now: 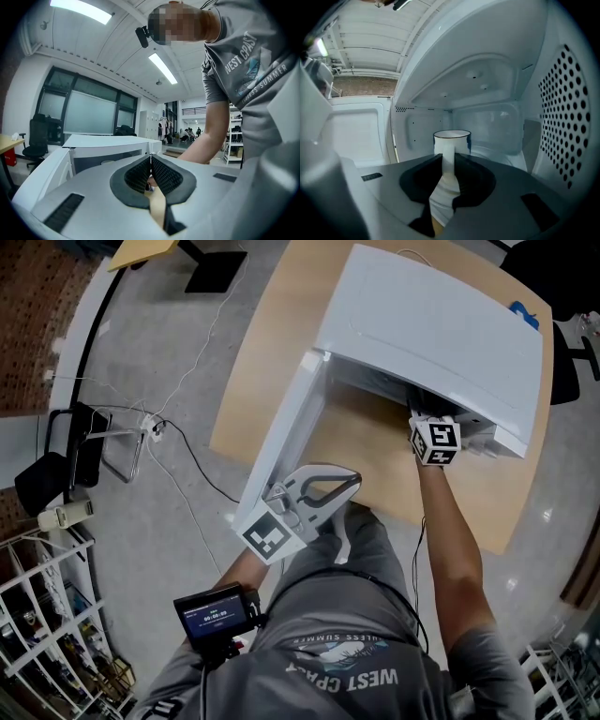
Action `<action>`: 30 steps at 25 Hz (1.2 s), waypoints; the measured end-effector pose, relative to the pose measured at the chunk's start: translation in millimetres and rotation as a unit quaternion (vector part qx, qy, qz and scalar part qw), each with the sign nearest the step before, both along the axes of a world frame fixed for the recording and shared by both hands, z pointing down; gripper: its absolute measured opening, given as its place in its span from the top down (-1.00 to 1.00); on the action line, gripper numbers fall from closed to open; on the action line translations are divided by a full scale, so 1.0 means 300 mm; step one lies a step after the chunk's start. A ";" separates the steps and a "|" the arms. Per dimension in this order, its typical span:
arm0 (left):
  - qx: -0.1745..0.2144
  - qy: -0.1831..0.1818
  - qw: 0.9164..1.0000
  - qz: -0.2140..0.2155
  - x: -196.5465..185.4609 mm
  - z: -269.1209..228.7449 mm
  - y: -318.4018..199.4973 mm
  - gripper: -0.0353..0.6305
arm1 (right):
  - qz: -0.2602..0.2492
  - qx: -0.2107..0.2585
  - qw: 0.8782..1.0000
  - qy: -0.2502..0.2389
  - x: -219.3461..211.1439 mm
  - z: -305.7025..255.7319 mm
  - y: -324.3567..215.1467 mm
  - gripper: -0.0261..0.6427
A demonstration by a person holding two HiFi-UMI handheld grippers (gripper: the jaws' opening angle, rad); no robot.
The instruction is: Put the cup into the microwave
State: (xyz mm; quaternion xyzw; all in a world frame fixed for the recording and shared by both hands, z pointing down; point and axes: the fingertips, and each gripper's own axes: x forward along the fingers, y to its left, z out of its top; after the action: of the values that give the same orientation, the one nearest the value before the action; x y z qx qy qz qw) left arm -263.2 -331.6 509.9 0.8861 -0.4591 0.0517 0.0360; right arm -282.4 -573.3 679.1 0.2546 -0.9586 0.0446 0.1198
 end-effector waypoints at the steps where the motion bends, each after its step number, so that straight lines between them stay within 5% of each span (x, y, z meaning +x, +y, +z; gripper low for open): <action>1: -0.001 0.001 1.000 0.000 0.001 0.000 -0.002 0.82 | 0.000 -0.001 1.000 0.001 0.001 0.001 0.000 0.69; 12: 0.013 -0.007 1.000 0.008 0.037 -0.065 0.031 0.82 | 0.011 -0.009 1.000 -0.019 0.080 -0.091 0.124 0.57; 17: 0.011 0.022 1.000 -0.008 0.060 -0.112 0.058 0.82 | -0.001 -0.021 1.000 -0.017 0.149 -0.166 0.231 0.58; 30: 0.062 -0.004 0.998 0.004 0.072 -0.288 0.274 0.82 | -0.083 0.003 0.995 -0.046 0.252 -0.640 0.669 0.73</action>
State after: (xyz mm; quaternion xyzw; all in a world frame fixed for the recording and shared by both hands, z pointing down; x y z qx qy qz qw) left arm -241.5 -249.4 423.6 0.8881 -0.4583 0.0267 -0.0213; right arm -206.7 -372.6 487.0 0.1716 -0.9811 0.0435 0.0777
